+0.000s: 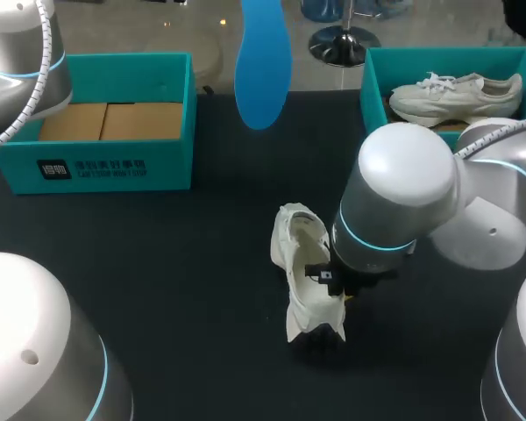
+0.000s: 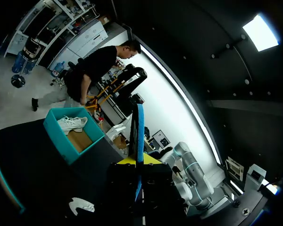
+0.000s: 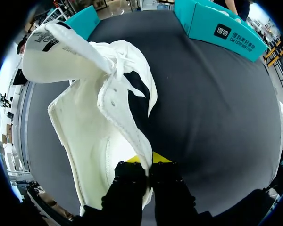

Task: Take the shoe out of the shoebox, open the shoe tongue, remove and reinsert the insole, then place the shoe into the shoebox

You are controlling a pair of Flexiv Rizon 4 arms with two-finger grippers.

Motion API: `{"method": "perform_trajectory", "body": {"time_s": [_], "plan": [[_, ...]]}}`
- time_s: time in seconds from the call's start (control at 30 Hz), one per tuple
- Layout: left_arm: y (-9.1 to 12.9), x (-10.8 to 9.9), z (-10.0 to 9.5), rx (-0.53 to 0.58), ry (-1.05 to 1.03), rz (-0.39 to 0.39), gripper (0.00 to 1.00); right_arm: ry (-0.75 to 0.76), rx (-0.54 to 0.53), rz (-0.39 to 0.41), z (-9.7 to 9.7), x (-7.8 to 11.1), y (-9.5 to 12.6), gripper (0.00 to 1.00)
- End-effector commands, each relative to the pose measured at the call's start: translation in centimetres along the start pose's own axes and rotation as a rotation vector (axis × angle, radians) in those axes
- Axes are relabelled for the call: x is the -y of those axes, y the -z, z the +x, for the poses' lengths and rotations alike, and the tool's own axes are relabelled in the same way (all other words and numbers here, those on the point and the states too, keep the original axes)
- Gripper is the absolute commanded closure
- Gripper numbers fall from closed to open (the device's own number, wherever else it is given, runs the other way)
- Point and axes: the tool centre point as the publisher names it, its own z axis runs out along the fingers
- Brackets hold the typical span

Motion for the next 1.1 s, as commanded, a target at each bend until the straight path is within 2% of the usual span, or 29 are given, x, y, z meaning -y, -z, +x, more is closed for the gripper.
{"method": "perform_trajectory", "body": {"time_s": [0.03, 0.5, 0.53, 0.57, 0.6, 0.7, 0.8, 0.83, 0.87, 1.1], "plan": [[0.0, 0.1, -0.1, -0.001, 0.000, -0.003, 1.00, -0.010, 0.005, -0.011, 0.7, 0.5, -1.7, 1.00], [0.0, 0.1, -0.1, -0.001, 0.000, -0.003, 1.00, -0.022, 0.015, -0.016, 0.9, 1.3, -2.4, 1.00], [0.0, 0.1, -0.1, -0.001, 0.000, -0.003, 1.00, -0.022, 0.016, -0.017, 0.8, 1.3, -2.3, 0.96], [0.0, 0.1, -0.1, -0.001, 0.000, -0.003, 1.00, -0.021, 0.017, -0.017, 0.8, 1.3, -2.2, 0.73], [0.0, 0.1, -0.1, -0.001, 0.000, -0.003, 1.00, -0.019, 0.019, -0.019, 0.8, 1.3, -2.0, 0.62], [0.0, 0.1, -0.1, -0.001, 0.000, -0.003, 1.00, -0.017, 0.023, -0.027, 0.8, 1.2, -1.3, 0.51], [0.0, 0.1, -0.1, -0.001, 0.000, -0.003, 1.00, -0.018, 0.031, -0.037, 0.8, 1.0, -0.3, 0.20], [0.0, 0.1, -0.1, -0.001, 0.000, -0.003, 1.00, -0.018, 0.034, -0.040, 0.7, 0.9, 0.1, 0.05], [0.0, 0.1, -0.1, -0.001, 0.000, -0.003, 1.00, -0.017, 0.034, -0.041, 0.8, 0.8, 0.5, 0.00], [0.0, 0.1, -0.1, -0.001, 0.000, -0.003, 1.00, -0.026, -0.021, -0.011, 0.4, 0.1, 4.0, 0.00]]}}
